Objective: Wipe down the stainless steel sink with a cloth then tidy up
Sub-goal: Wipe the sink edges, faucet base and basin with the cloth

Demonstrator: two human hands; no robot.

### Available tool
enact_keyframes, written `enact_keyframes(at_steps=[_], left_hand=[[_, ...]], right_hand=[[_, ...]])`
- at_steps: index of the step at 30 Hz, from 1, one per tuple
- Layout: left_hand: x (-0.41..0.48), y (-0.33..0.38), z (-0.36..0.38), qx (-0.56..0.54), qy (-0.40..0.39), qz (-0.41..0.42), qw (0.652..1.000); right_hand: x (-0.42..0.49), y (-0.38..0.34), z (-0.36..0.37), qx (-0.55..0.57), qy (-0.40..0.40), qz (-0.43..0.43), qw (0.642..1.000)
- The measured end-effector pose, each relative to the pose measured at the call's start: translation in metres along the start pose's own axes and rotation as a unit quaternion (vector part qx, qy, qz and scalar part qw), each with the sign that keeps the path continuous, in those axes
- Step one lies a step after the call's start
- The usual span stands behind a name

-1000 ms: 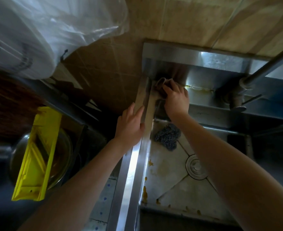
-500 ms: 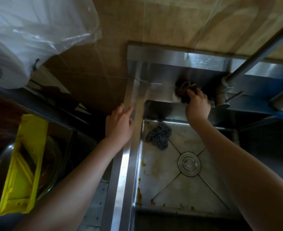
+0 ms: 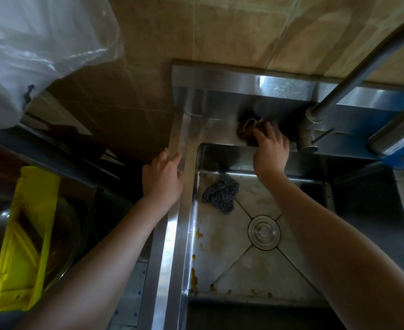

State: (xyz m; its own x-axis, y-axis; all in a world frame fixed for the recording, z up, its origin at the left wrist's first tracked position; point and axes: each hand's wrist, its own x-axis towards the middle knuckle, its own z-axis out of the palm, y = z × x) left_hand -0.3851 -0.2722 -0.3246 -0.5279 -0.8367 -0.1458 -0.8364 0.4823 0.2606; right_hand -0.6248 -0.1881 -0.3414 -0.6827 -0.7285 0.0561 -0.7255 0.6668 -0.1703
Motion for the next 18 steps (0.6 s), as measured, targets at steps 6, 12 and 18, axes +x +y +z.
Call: enact_keyframes(at_steps=[6, 12, 18], left_hand=[[0.001, 0.0, 0.001, 0.002, -0.001, 0.004, 1.0], [0.003, 0.001, -0.003, 0.002, -0.011, 0.003, 1.0], [0.003, 0.007, -0.005, 0.048, 0.0, 0.008, 0.999]], right_hand=[[0.004, 0.003, 0.003, 0.036, 0.004, 0.097, 0.995], [0.009, -0.032, 0.011, 0.054, -0.006, 0.007, 0.998], [0.008, -0.031, 0.011, 0.045, -0.019, -0.07, 0.996]])
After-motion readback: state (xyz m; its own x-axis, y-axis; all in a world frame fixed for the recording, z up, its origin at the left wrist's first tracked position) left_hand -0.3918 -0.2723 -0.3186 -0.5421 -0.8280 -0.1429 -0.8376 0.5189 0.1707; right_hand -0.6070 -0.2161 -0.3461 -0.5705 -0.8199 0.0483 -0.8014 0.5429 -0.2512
